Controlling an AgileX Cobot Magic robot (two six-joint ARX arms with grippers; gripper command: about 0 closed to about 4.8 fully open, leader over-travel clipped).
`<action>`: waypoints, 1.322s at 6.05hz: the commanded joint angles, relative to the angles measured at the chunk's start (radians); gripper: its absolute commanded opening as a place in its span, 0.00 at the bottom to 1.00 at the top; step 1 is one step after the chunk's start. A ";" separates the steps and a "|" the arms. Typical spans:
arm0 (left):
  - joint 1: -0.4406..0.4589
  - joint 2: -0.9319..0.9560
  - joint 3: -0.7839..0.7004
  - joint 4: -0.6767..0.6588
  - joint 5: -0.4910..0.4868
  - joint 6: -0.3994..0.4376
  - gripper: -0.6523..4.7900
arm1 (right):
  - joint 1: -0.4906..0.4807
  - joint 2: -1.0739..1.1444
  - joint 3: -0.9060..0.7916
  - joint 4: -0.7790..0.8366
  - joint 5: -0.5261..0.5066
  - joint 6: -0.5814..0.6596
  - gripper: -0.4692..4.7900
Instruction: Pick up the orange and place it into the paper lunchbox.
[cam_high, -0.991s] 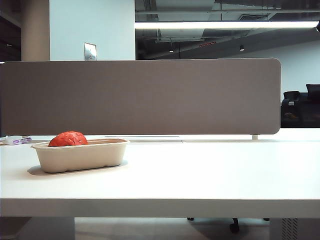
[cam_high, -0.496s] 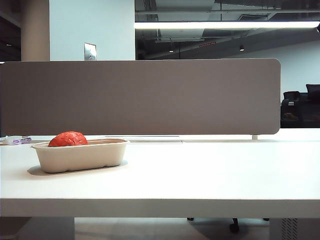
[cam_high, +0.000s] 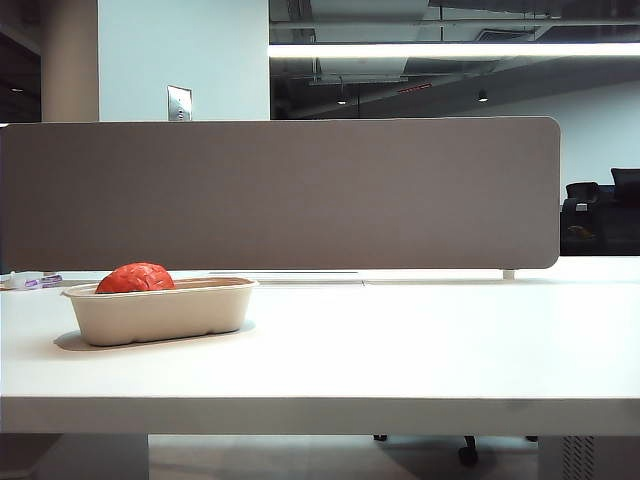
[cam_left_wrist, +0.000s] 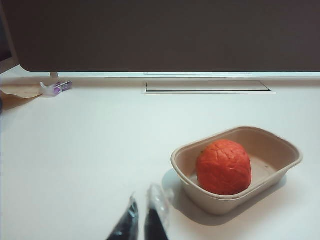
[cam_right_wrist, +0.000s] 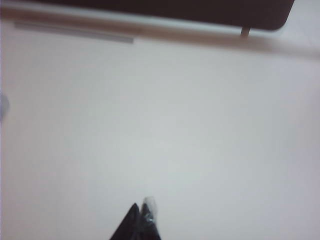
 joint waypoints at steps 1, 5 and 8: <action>0.000 -0.003 -0.002 0.008 0.000 0.005 0.17 | -0.200 -0.134 -0.230 0.276 -0.271 -0.014 0.08; 0.000 -0.003 -0.002 0.007 0.000 0.005 0.17 | -0.314 -0.404 -0.392 0.226 -0.178 -0.013 0.08; 0.000 -0.003 -0.002 0.007 0.000 0.005 0.17 | -0.392 -0.404 -0.397 0.254 -0.216 -0.009 0.08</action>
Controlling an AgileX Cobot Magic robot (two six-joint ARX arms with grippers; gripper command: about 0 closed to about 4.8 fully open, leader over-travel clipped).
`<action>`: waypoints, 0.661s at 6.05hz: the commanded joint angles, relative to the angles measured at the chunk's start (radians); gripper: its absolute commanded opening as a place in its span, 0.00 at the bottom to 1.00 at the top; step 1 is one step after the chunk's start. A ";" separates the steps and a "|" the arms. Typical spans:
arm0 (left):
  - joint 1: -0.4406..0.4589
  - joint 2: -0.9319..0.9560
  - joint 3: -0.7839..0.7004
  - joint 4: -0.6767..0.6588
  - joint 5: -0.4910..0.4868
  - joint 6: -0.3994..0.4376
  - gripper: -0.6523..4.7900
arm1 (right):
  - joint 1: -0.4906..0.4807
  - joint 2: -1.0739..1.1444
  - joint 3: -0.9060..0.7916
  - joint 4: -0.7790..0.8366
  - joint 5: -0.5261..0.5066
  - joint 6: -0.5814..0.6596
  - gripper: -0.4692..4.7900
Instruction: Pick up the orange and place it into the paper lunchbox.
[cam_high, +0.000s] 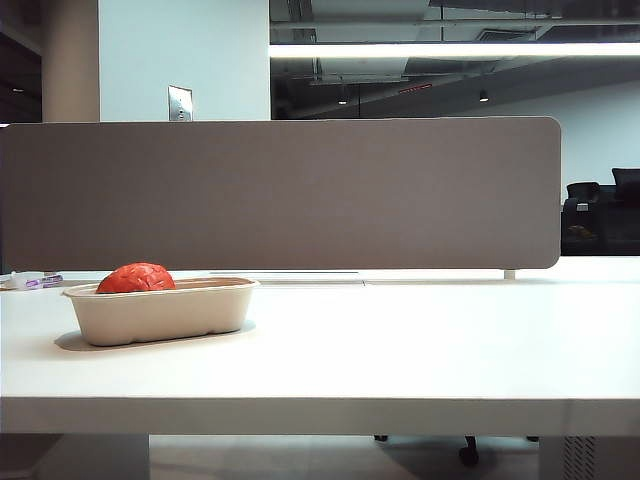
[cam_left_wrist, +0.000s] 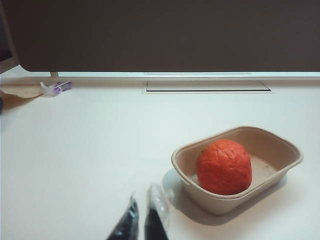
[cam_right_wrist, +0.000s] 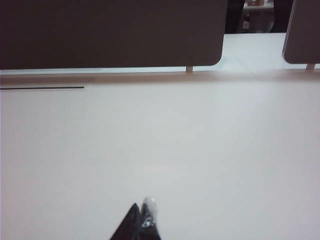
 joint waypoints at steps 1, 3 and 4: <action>0.000 -0.004 -0.002 0.007 0.000 0.005 0.17 | -0.010 -0.001 -0.006 0.029 -0.008 0.013 0.08; 0.000 -0.004 -0.002 0.007 0.000 0.005 0.17 | -0.010 -0.001 -0.006 0.025 -0.009 0.012 0.08; 0.000 -0.004 -0.002 0.007 0.000 0.005 0.17 | -0.010 -0.001 -0.006 0.021 -0.008 0.012 0.08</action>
